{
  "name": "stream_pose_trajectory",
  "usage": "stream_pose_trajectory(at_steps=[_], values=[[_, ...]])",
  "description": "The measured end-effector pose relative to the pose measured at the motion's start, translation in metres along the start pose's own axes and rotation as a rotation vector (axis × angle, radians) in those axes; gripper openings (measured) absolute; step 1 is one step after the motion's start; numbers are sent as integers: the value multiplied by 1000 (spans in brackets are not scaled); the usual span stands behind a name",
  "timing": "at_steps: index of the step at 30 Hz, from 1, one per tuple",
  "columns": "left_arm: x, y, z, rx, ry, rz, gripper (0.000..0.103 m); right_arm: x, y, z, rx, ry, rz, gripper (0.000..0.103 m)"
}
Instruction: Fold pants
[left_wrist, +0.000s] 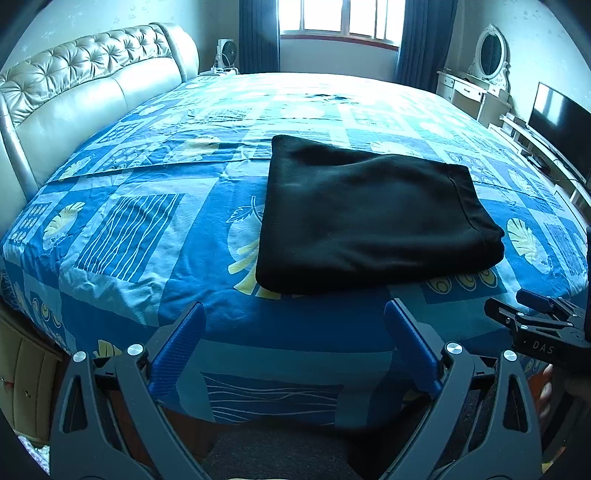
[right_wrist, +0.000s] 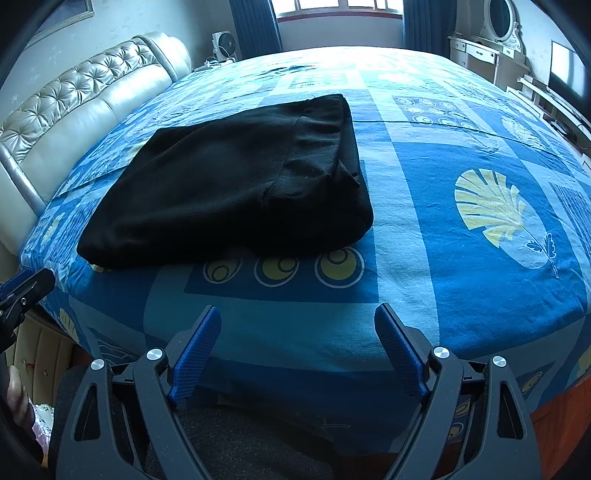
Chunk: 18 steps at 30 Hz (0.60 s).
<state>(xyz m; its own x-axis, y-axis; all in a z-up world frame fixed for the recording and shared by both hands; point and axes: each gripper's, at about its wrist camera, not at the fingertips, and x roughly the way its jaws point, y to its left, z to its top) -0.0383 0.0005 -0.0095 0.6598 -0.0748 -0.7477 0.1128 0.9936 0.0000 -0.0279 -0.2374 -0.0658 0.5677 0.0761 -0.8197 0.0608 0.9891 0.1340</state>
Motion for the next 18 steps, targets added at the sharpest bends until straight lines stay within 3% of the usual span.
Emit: stream_pose_trajectory(at_steps=[18], values=[[1,-6,-2,21,5,8,97,3,1,-2,-8,15,6,84]])
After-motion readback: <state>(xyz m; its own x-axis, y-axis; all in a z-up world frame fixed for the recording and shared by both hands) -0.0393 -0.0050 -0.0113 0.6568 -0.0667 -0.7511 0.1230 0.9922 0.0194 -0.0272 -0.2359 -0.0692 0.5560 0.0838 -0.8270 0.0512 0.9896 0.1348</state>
